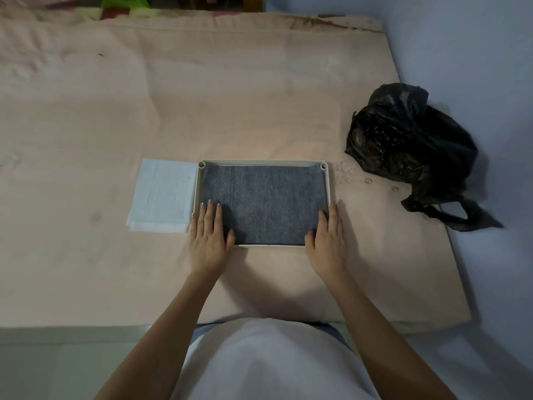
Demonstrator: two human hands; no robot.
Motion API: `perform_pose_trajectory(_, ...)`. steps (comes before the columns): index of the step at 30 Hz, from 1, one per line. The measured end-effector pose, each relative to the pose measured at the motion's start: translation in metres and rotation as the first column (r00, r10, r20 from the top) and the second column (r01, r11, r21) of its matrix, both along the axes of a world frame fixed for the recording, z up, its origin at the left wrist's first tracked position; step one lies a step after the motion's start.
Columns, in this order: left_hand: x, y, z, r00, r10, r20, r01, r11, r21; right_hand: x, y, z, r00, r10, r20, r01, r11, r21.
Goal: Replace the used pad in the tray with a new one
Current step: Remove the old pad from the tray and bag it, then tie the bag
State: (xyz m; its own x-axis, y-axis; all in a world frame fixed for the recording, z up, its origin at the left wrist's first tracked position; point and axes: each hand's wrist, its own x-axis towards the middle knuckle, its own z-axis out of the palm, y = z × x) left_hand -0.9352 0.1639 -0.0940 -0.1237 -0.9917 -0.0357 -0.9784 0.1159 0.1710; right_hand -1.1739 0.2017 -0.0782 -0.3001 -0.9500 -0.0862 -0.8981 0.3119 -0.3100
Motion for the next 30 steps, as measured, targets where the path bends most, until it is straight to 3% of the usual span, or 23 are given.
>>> perform_pose_trajectory(9,-0.083,-0.042,0.028,0.950,-0.302,-0.085,0.307,0.950,0.055,0.003,0.010,0.014,0.986,-0.110,-0.125,0.116,0.992,0.046)
perform_pose_trajectory(13,-0.128,-0.072,0.041,0.910,-0.415,-0.015,0.414,0.905,0.100,0.006,0.013,0.018,0.982,-0.134,-0.131,0.142,0.989,0.049)
perform_pose_trajectory(20,-0.178,-0.102,0.047,0.877,-0.479,0.030,0.459,0.856,0.238,0.008,0.015,0.015,0.972,-0.223,-0.080,0.231,0.966,0.114)
perform_pose_trajectory(26,-0.199,-0.109,0.046,0.904,-0.425,0.038,0.397,0.870,0.292,0.005,0.012,0.017,0.893,-0.436,0.114,0.425,0.899,0.108)
perform_pose_trajectory(30,-0.205,-0.113,0.046,0.933,-0.358,0.029,0.332,0.891,0.309,0.004,0.008,0.020,0.868,-0.480,0.129,0.465,0.875,0.132)
